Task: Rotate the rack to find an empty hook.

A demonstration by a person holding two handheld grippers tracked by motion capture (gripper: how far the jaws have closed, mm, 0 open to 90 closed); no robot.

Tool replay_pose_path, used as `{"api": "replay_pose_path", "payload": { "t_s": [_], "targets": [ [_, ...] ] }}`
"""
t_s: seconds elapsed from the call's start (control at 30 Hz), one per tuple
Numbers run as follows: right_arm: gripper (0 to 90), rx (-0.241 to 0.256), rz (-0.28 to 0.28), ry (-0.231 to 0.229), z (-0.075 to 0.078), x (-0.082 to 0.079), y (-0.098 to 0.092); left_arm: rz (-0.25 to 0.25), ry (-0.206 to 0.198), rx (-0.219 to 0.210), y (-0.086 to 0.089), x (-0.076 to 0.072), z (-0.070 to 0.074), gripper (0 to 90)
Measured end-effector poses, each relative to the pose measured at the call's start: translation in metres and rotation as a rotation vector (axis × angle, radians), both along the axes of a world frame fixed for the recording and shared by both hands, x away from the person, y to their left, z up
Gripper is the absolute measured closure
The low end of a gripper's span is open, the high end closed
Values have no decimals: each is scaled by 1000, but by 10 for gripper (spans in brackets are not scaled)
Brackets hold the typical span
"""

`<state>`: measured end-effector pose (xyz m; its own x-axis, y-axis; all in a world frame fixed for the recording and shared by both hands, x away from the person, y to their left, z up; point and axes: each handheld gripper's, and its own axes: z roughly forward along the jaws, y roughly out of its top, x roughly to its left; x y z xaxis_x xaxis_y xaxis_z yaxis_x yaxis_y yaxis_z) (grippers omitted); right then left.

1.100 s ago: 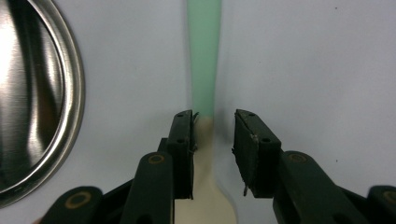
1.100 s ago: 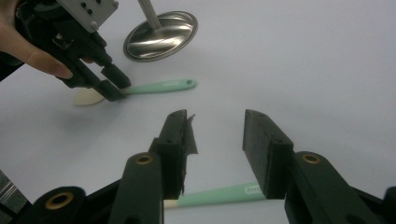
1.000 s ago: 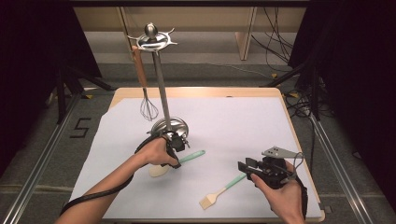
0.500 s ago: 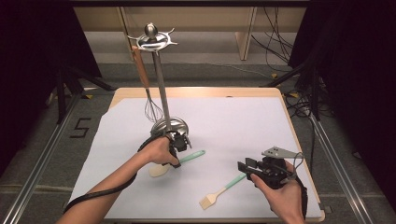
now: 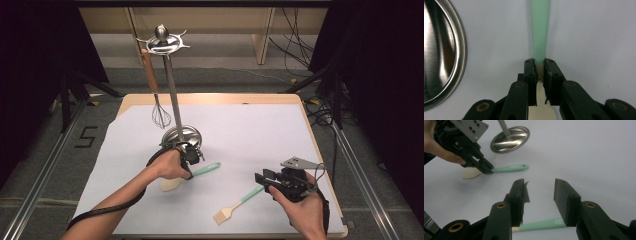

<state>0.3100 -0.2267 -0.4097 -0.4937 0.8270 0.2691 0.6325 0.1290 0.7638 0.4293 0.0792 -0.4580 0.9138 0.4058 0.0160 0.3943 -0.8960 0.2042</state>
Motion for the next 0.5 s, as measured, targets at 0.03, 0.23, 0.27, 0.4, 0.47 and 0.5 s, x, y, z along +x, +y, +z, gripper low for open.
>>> {"api": "replay_pose_path", "payload": {
  "t_s": [0.03, 0.23, 0.27, 0.4, 0.47, 0.5],
  "targets": [
    [611, 0, 0, 0, 0, 0, 0, 0, 3, -6, 1, 0, 0, 804],
    [611, -8, 2, -1, -1, 0, 1, 6, -12, -54, 9, -3, 2, 804],
    [611, -9, 3, -7, -1, 0, 1, 1, -14, -59, 10, -3, 3, 804],
    [611, -8, 7, 2, -1, 0, 1, 43, -37, -131, 18, -8, 8, 804],
    [610, 6, -6, 8, -1, -1, 3, 67, -53, -178, 23, -11, 12, 804],
    [609, 9, -11, 12, -1, -1, 4, 72, -65, -198, 26, -12, 14, 804]
  ]
}}
